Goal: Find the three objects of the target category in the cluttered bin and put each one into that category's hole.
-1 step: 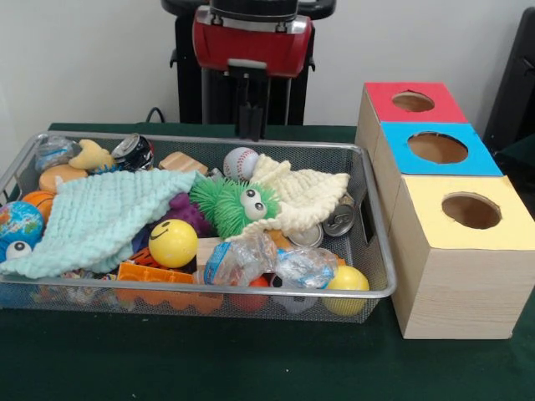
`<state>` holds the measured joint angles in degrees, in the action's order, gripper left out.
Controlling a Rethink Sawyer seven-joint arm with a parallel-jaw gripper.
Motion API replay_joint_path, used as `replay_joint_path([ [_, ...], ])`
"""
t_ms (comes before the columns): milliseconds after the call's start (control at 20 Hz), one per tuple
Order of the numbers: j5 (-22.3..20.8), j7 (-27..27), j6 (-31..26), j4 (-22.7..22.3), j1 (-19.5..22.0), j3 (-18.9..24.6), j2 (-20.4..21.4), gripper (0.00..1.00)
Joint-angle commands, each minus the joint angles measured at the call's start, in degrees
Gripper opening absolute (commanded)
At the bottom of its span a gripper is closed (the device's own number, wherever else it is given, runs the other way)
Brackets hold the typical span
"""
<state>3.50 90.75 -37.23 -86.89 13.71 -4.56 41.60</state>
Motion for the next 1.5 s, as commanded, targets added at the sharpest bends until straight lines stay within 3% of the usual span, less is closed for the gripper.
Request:
replay_joint_path([
  [50,-4.88,-7.60,-6.64,0.66,2.22,8.19,-1.25,0.00],
  [550,-7.92,-6.91,-4.55,1.06,4.45,10.62,-2.41,0.00],
  [1500,-12.27,-8.11,-7.29,3.67,7.27,13.86,-2.61,0.00],
])
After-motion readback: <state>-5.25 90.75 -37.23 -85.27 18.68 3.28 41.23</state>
